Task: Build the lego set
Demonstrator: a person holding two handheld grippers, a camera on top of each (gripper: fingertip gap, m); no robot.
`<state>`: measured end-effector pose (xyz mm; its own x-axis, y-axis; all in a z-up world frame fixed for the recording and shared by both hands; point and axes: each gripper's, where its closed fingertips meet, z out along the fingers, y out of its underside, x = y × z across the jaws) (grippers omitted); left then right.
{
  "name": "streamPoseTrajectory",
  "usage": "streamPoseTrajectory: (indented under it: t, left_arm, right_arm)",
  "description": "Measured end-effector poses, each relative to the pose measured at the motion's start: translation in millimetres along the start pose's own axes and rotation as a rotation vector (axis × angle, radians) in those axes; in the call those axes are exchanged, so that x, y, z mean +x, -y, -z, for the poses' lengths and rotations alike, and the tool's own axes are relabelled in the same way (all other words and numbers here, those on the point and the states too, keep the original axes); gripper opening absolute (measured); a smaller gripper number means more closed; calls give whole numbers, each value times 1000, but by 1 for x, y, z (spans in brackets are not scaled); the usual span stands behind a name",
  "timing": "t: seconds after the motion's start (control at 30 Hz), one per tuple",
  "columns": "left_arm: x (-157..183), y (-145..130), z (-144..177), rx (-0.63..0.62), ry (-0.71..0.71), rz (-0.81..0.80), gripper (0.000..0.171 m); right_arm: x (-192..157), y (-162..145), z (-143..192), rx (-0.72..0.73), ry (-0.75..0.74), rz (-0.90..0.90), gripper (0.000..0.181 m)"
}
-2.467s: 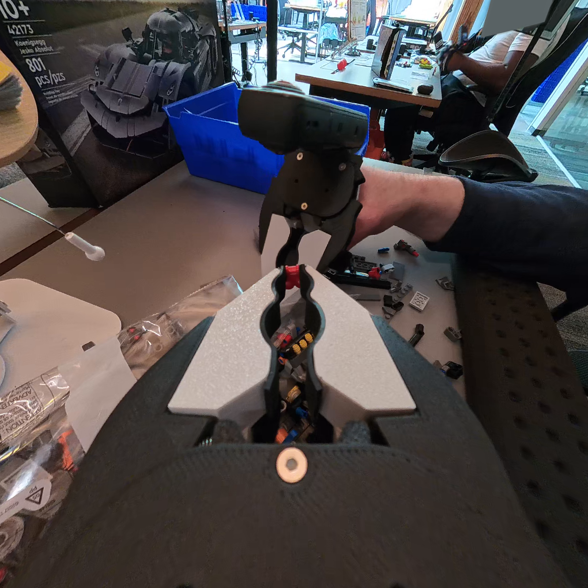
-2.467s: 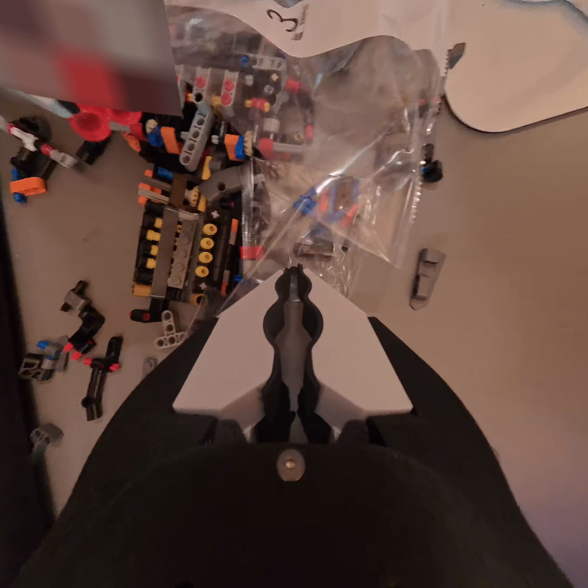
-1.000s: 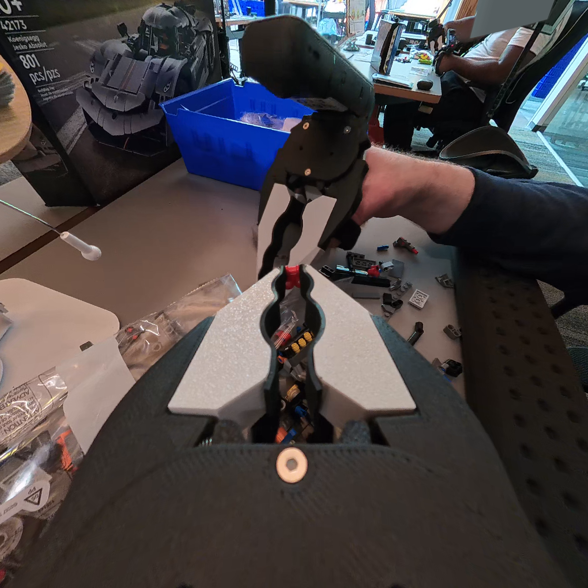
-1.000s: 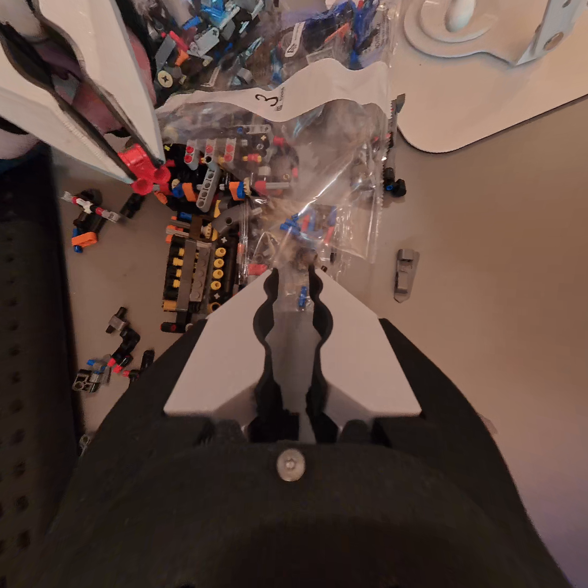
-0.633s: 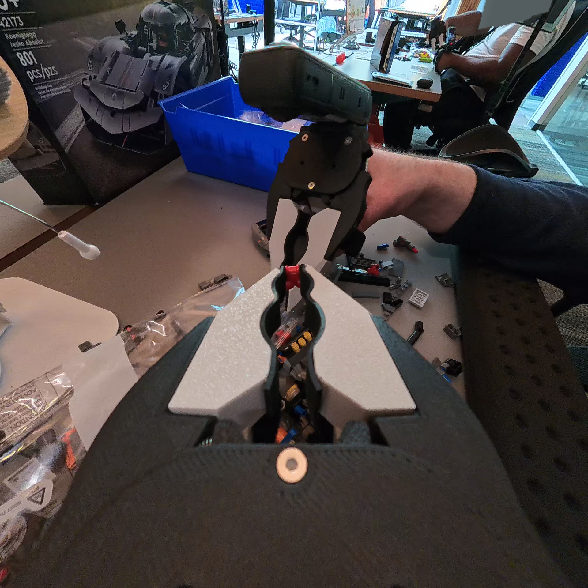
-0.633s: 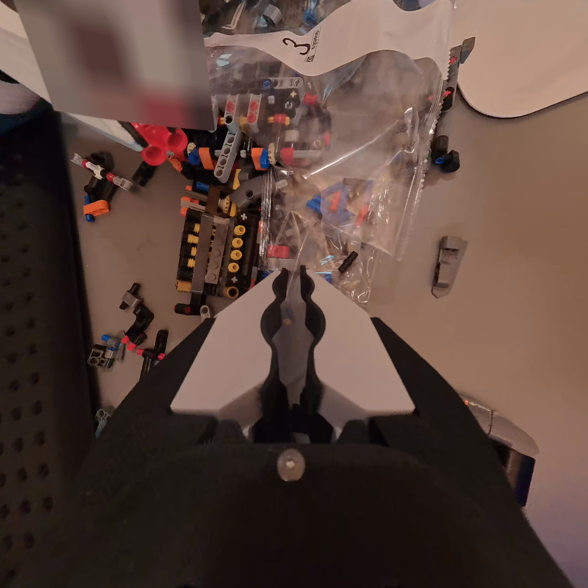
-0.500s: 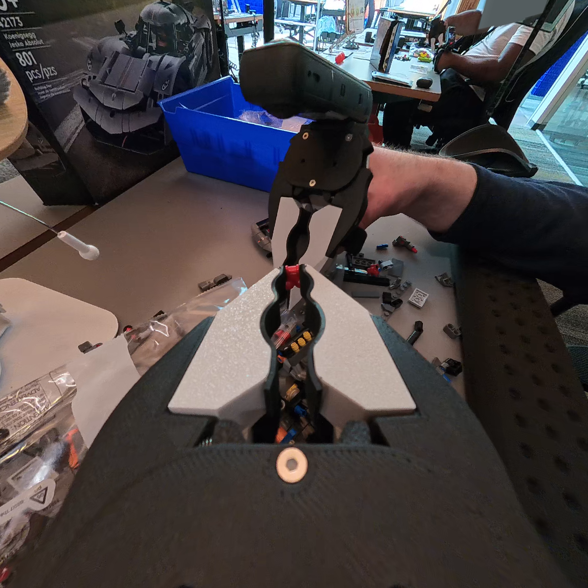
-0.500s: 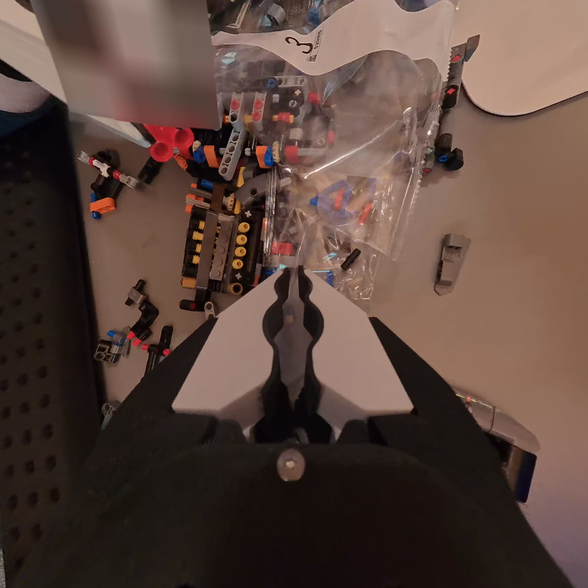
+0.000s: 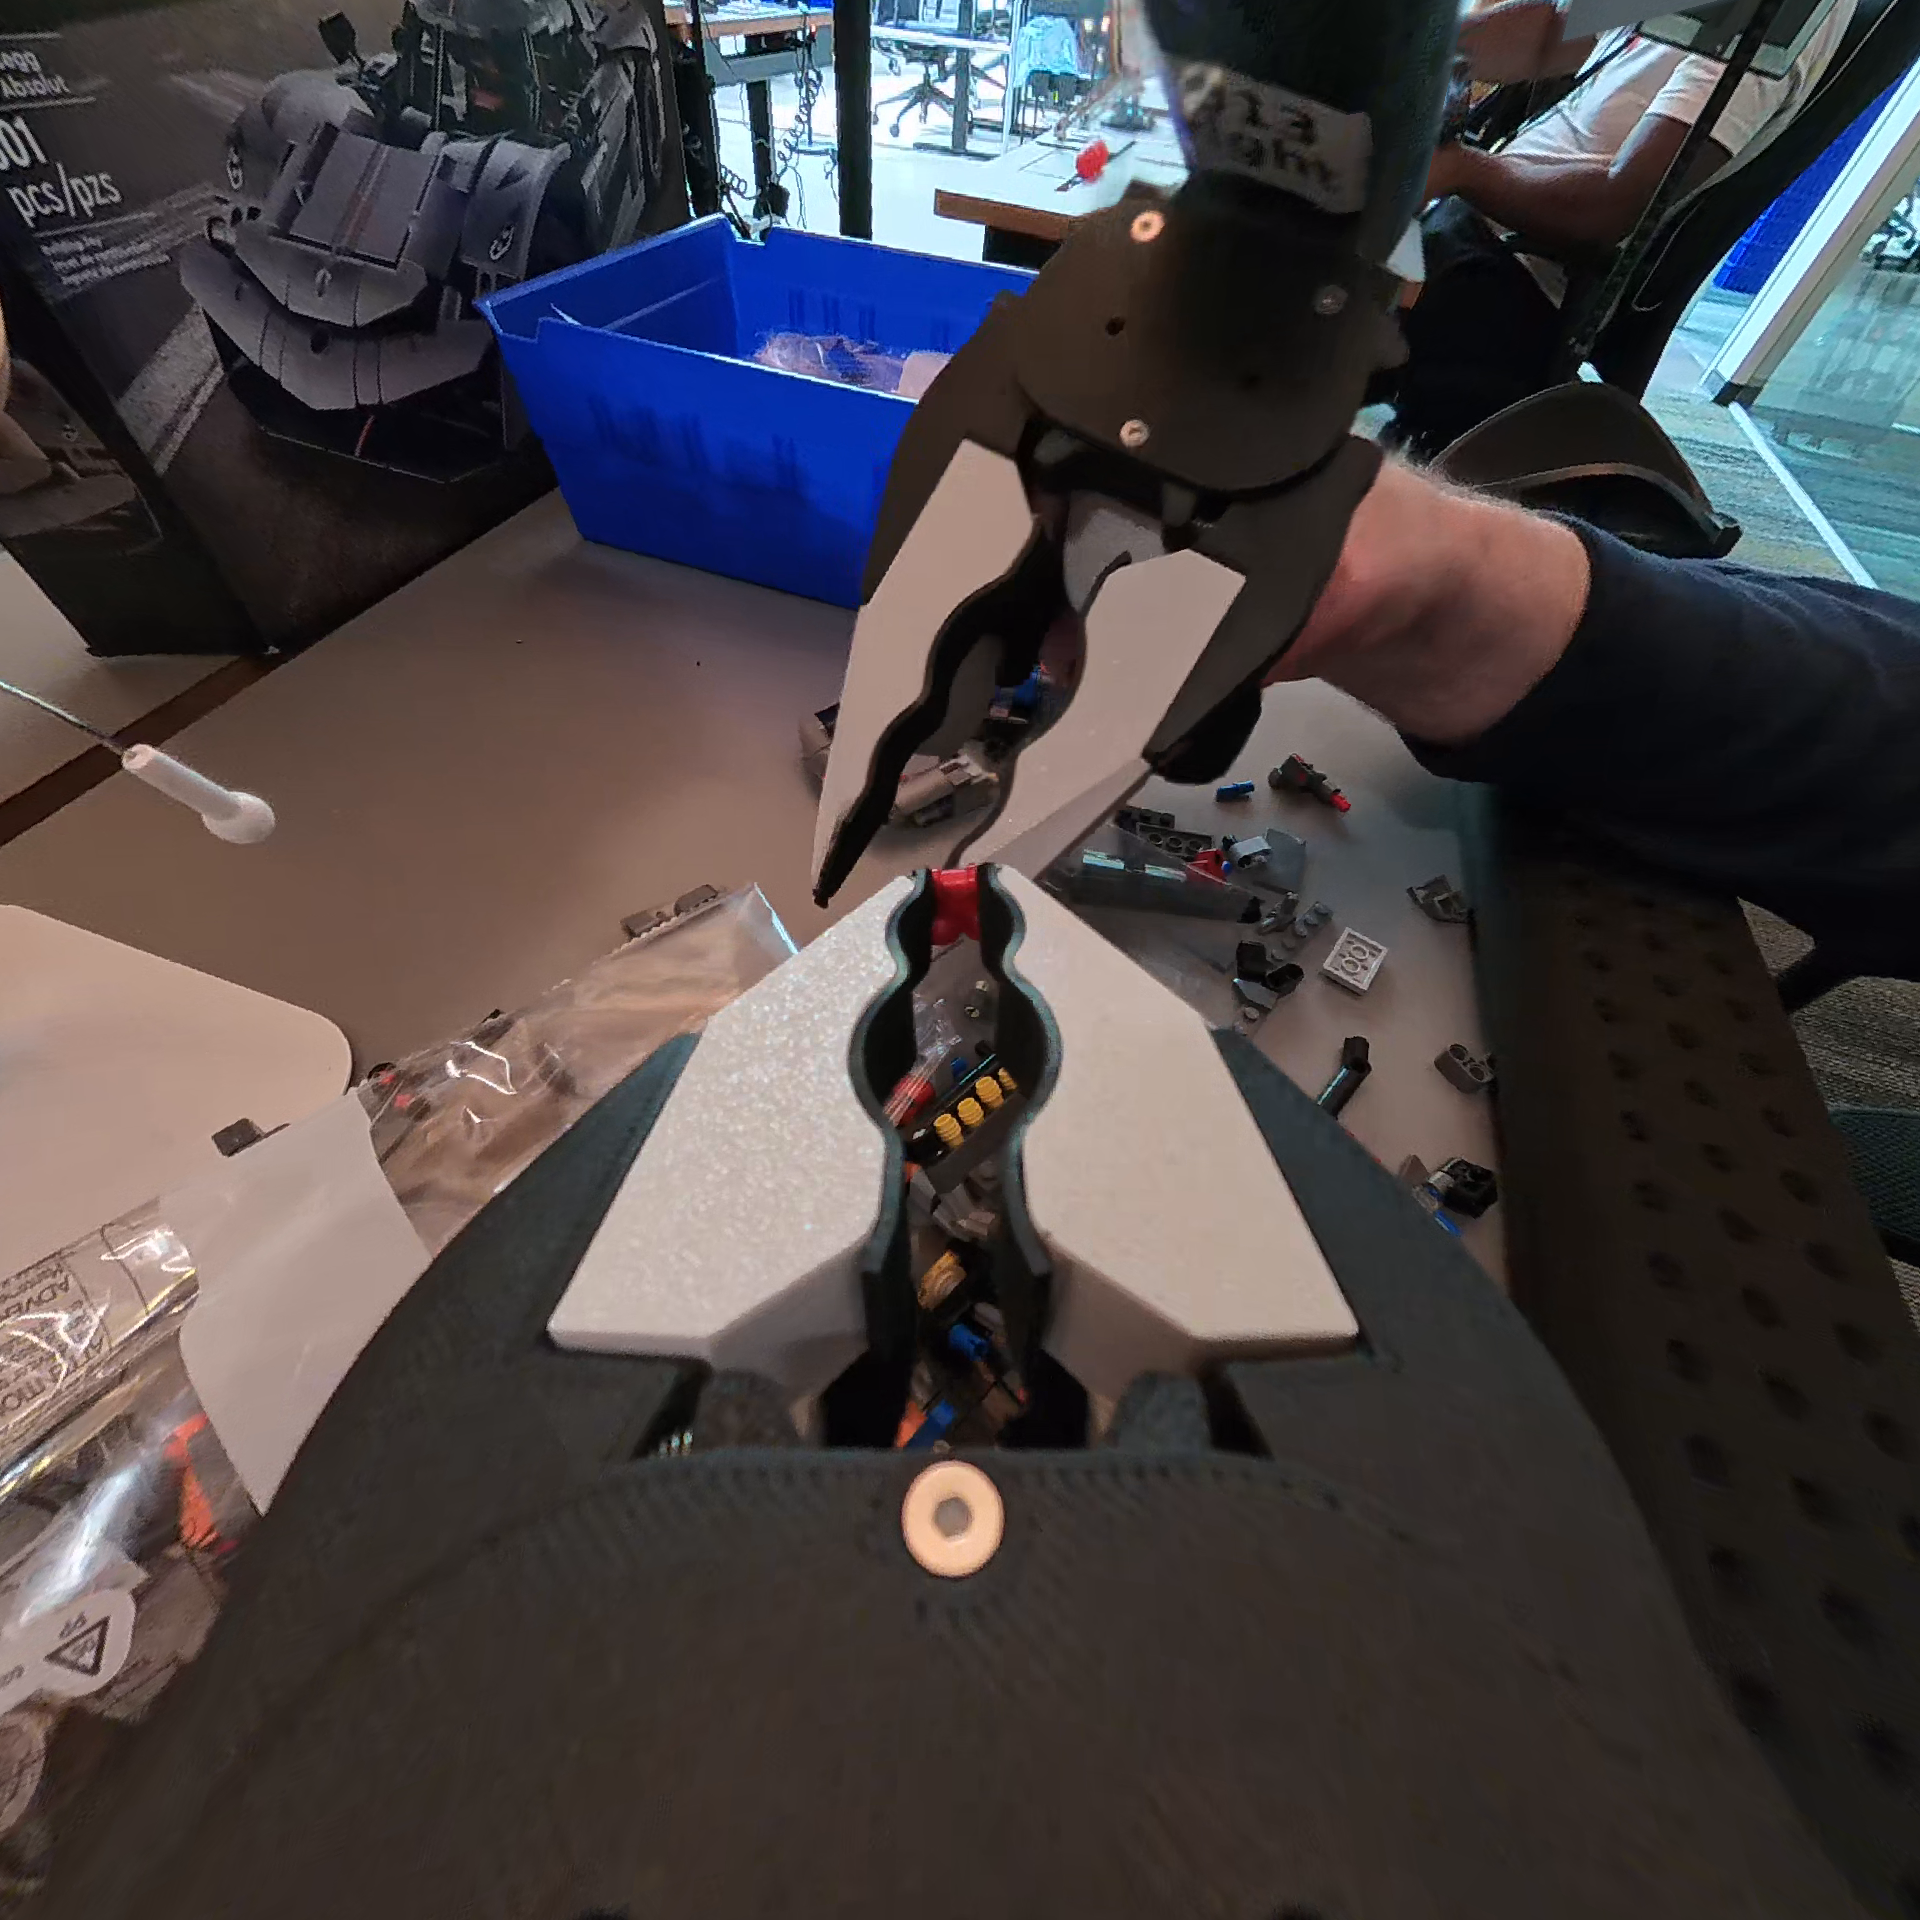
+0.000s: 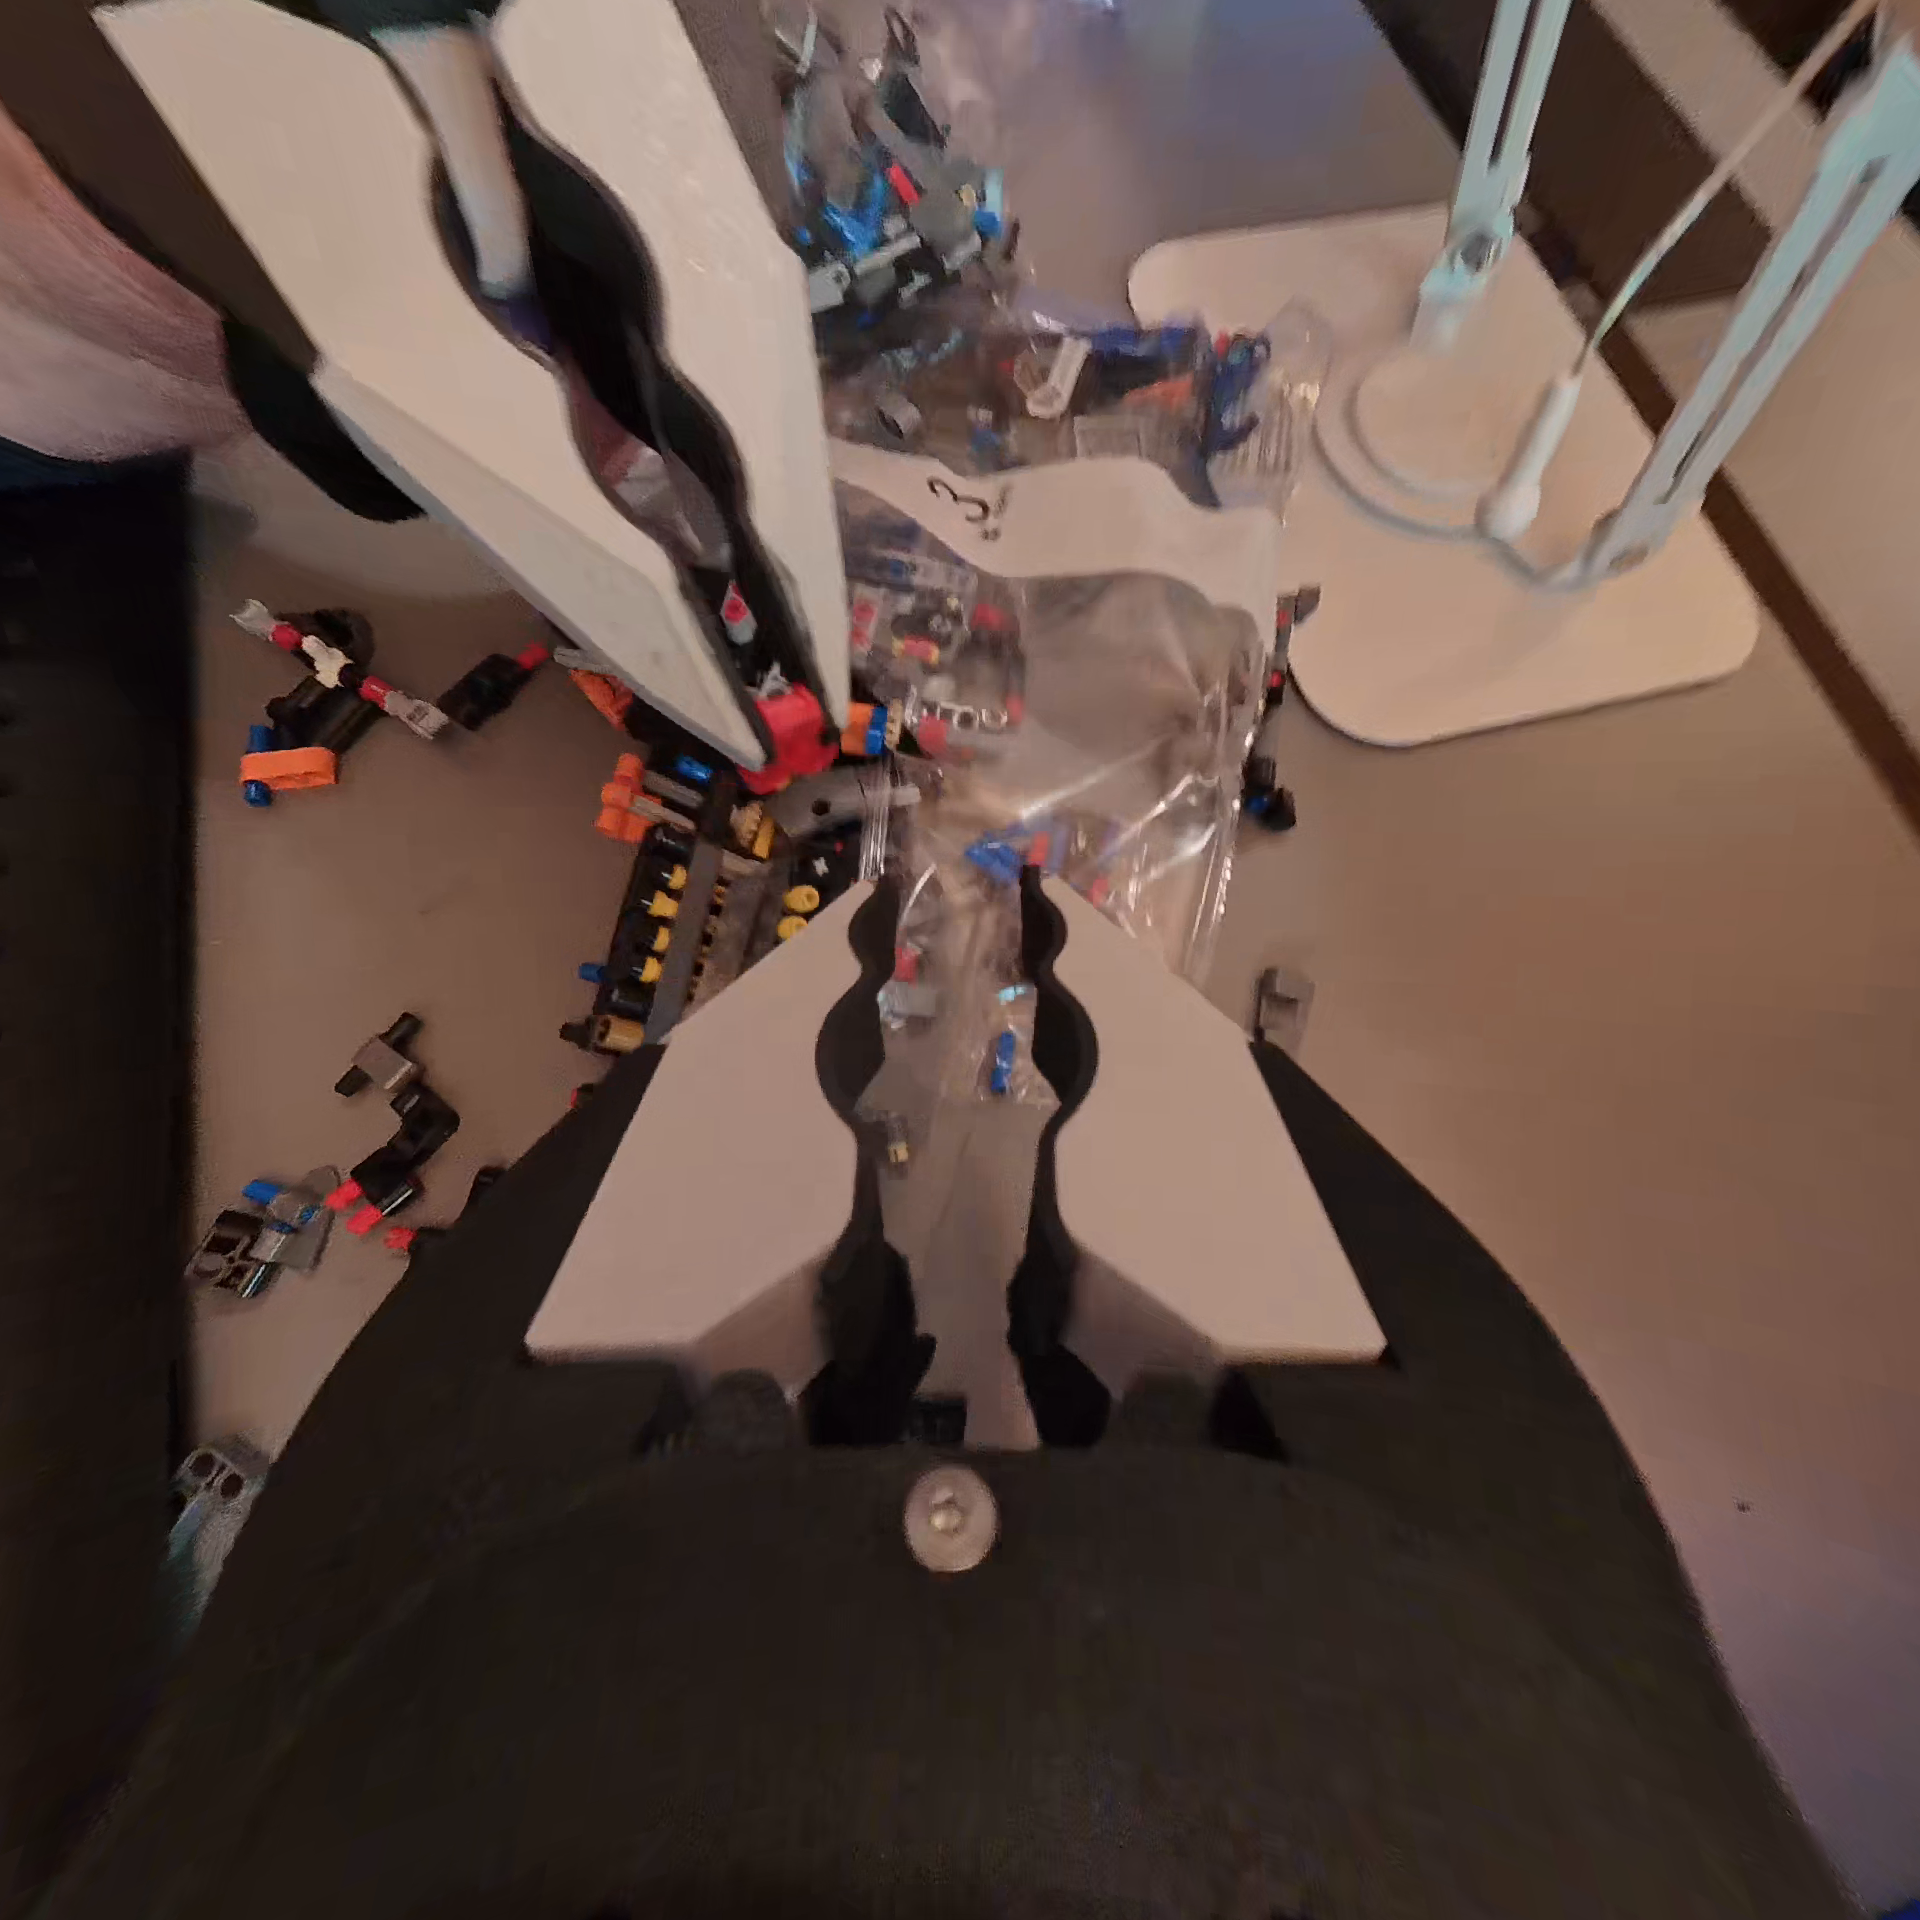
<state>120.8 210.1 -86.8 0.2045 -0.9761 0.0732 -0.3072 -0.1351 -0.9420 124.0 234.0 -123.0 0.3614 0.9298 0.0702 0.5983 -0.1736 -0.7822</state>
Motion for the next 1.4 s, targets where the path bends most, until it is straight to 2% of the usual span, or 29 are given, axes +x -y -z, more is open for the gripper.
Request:
streamPoseTrajectory:
  t: [0.13, 0.57, 0.77, 1.4]
  left_arm:
    - [0, -1, -1, -4, -1, 1, 5]
    - [1, -2, -3, -11, -2, -1, 5]
    - [1, -2, -3, -8, 0, -1, 5]
    - [2, -3, -5, -14, -7, -2, 5]
  right_arm:
    - [-9, 14, -1, 42, -26, 88, 20]
    - [-14, 8, -10, -37, -100, 248, 22]
    - [-15, 8, -10, -34, -105, 265, 13]
    - [-21, 7, -8, -1, -45, 238, 1]
